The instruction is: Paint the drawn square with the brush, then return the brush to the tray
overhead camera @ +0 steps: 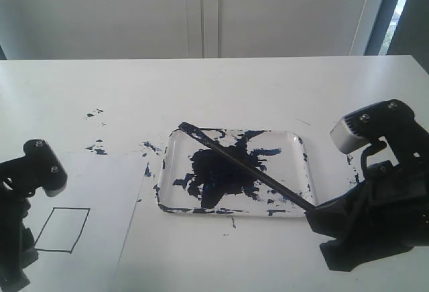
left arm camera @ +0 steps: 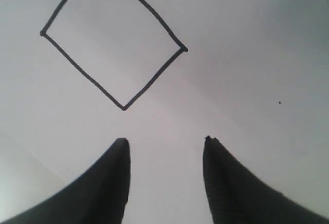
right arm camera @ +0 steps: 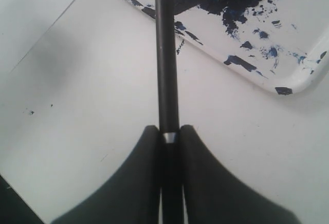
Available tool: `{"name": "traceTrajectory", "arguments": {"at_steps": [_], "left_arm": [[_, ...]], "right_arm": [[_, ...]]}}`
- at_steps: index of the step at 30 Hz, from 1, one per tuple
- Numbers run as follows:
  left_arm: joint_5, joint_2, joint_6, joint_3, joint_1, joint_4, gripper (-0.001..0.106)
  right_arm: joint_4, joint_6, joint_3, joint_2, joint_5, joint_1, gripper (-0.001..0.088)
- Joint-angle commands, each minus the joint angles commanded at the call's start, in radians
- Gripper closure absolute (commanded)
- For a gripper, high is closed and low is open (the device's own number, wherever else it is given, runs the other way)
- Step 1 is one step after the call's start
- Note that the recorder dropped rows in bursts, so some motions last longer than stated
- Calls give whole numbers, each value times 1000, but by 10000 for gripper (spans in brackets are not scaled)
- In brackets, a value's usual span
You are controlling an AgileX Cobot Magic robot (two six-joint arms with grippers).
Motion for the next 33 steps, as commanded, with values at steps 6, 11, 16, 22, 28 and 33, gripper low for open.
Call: {"name": "traceTrajectory", "arguments": {"at_steps": [6,11,16,22,28,33], "left_arm": [[49,-200,-98,0,0,83,560],[98,-308,-162,0,0,169,560],[103,-408,-158,0,0,178,560],[131,-479,-151,1,0,252,560],[-14,-486,-161,42,0,337,609],[-113,-484,-259,78,2,342,638]], "right_arm": [[0,0,0,0,2,0,868],[0,0,0,0,2,0,868],[0,0,0,0,2,0,868],[0,0,0,0,2,0,868],[0,0,0,0,2,0,868],[0,-4,0,0,6,0,868]]}}
